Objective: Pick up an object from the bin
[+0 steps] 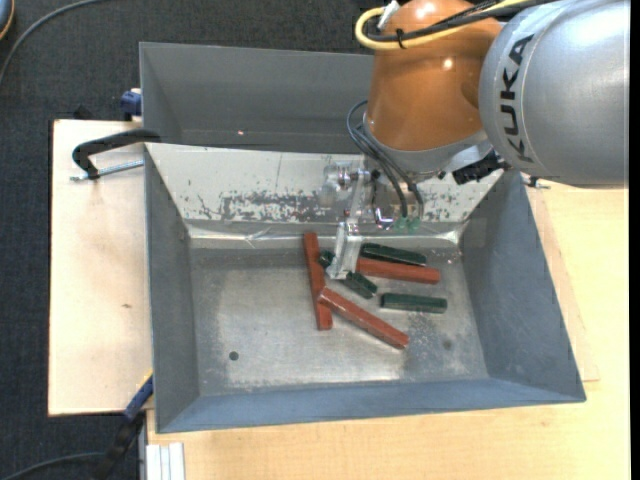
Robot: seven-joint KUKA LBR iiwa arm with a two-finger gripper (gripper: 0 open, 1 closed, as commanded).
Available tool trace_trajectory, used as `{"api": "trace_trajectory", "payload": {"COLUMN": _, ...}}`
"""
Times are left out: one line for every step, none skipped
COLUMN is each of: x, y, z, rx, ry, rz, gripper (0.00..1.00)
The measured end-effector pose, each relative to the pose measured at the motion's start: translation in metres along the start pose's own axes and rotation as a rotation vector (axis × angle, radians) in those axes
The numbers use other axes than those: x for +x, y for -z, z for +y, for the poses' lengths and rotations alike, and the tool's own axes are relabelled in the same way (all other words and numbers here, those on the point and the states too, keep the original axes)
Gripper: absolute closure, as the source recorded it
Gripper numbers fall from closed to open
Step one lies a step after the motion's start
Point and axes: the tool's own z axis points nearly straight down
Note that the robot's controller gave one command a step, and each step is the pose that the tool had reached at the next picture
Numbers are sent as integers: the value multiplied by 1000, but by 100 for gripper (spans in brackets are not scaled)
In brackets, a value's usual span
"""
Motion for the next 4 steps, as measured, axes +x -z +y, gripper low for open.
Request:
{"api": "trace_trajectory", "payload": {"x": 2, "y": -169, "z": -46, "rx": 0, "ry": 346, "rz": -3, "gripper": 0}}
{"api": "trace_trajectory", "payload": {"x": -4, "y": -161, "z": -44, "rx": 0, "ry": 346, "rz": -21, "gripper": 100}}
{"api": "trace_trajectory", "payload": {"x": 1, "y": -168, "z": -46, "rx": 0, "ry": 346, "rz": -4, "gripper": 0}}
{"api": "trace_trajectory", "payload": {"x": -1, "y": -165, "z": -45, "rx": 0, "ry": 345, "rz": -14, "gripper": 100}}
